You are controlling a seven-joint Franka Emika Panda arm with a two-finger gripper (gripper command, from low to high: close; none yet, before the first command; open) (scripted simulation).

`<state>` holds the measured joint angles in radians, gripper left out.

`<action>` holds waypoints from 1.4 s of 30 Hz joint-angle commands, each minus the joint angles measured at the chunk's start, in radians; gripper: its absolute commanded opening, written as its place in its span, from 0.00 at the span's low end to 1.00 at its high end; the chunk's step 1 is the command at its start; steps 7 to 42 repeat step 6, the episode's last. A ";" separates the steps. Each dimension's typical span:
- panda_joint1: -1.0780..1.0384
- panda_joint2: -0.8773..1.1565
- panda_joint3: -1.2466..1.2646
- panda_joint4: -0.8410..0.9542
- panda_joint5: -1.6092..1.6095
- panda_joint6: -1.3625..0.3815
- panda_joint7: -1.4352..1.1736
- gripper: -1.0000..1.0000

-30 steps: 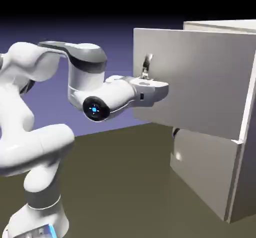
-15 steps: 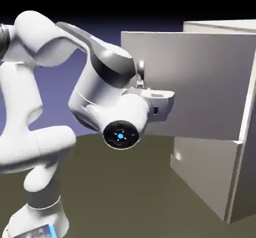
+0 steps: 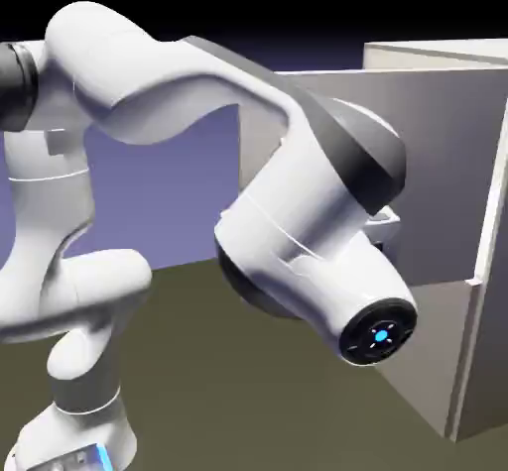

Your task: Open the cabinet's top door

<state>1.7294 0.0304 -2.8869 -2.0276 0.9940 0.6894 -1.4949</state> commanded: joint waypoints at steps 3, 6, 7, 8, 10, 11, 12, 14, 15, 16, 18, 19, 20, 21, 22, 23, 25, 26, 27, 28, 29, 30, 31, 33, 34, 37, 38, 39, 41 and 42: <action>0.005 -0.091 0.009 0.109 -0.044 -0.040 -0.004 0.00; 0.010 -0.142 0.014 0.171 -0.066 -0.064 -0.003 1.00; 0.010 -0.142 0.014 0.171 -0.066 -0.064 -0.003 1.00; 0.010 -0.142 0.014 0.171 -0.066 -0.064 -0.003 1.00; 0.010 -0.142 0.014 0.171 -0.066 -0.064 -0.003 1.00; 0.010 -0.142 0.014 0.171 -0.066 -0.064 -0.003 1.00; 0.010 -0.142 0.014 0.171 -0.066 -0.064 -0.003 1.00; 0.010 -0.142 0.014 0.171 -0.066 -0.064 -0.003 1.00; 0.010 -0.142 0.014 0.171 -0.066 -0.064 -0.003 1.00; 0.010 -0.142 0.014 0.171 -0.066 -0.064 -0.003 1.00; 0.010 -0.142 0.014 0.171 -0.066 -0.064 -0.003 1.00; 0.010 -0.142 0.014 0.171 -0.066 -0.064 -0.003 1.00; 0.010 -0.142 0.014 0.171 -0.066 -0.064 -0.003 1.00; 0.010 -0.142 0.014 0.171 -0.066 -0.064 -0.003 1.00; 0.010 -0.142 0.014 0.171 -0.066 -0.064 -0.003 1.00; 0.010 -0.142 0.014 0.171 -0.066 -0.064 -0.003 1.00; 0.010 -0.142 0.014 0.171 -0.066 -0.064 -0.003 1.00; 0.010 -0.142 0.014 0.171 -0.066 -0.064 -0.003 1.00; 0.010 -0.142 0.014 0.171 -0.066 -0.064 -0.003 1.00; 0.010 -0.142 0.014 0.171 -0.066 -0.064 -0.003 1.00; 0.010 -0.142 0.014 0.171 -0.066 -0.064 -0.003 1.00; 0.010 -0.142 0.014 0.171 -0.066 -0.064 -0.003 1.00; 0.010 -0.142 0.014 0.171 -0.066 -0.064 -0.003 1.00; 0.010 -0.142 0.014 0.171 -0.066 -0.064 -0.003 1.00; 0.010 -0.142 0.014 0.171 -0.066 -0.064 -0.003 1.00; 0.010 -0.142 0.014 0.171 -0.066 -0.064 -0.003 1.00; 0.010 -0.142 0.014 0.171 -0.066 -0.064 -0.003 1.00; 0.010 -0.142 0.014 0.171 -0.066 -0.064 -0.003 1.00; 0.010 -0.142 0.014 0.171 -0.066 -0.064 -0.003 1.00; 0.010 -0.142 0.014 0.171 -0.066 -0.064 -0.003 1.00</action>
